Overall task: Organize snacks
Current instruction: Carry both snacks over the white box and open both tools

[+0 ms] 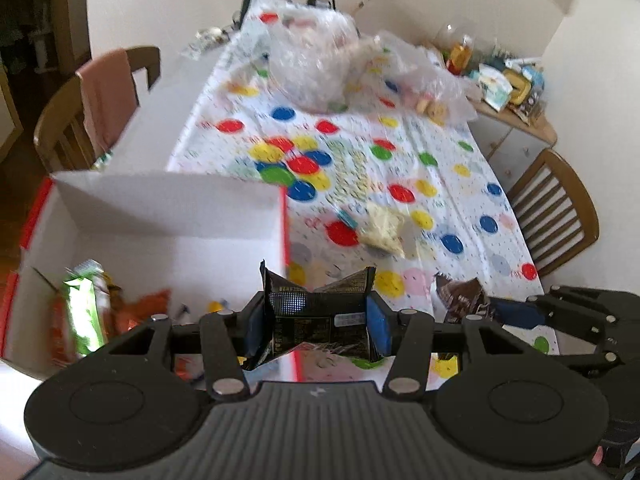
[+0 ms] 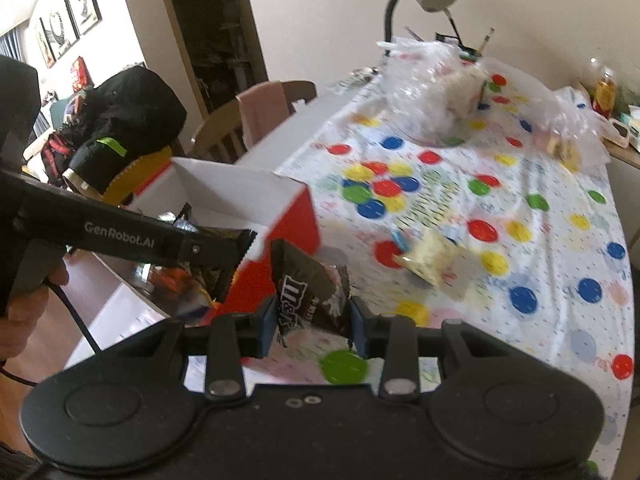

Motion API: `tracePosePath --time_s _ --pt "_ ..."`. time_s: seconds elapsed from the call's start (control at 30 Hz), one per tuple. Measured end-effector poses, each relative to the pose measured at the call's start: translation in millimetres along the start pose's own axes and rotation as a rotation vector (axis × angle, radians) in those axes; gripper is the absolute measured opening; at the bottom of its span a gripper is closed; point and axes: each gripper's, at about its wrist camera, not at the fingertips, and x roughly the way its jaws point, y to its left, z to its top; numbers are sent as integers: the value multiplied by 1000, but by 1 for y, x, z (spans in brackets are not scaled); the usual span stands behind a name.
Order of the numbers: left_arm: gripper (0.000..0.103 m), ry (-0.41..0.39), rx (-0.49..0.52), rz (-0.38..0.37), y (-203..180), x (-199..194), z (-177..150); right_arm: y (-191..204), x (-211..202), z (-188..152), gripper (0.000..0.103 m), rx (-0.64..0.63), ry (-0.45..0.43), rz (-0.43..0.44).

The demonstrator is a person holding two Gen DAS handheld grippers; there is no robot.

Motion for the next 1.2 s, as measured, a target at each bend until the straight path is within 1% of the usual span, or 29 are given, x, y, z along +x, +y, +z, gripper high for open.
tracePosePath --time_s 0.3,0.43,0.6,0.7,0.87,1.03,1.2 --pt "51 -44 -25 46 65 -25 11 59 27 26 37 -25 -17 19" --pt "51 -46 -41 79 97 -27 14 78 49 36 37 -17 -10 17" --pt "51 -42 -60 124 135 -21 20 94 77 46 37 -1 7 -7" --pt "51 -23 -60 146 152 -10 25 102 97 51 37 0 30 -27" --pt "51 32 -44 150 167 15 35 108 132 53 37 -2 96 -55" --pt "51 103 -28 145 171 44 40 109 161 54 37 -8 162 -91" --pt "51 149 2 149 170 65 42 109 179 50 37 -8 216 -94"
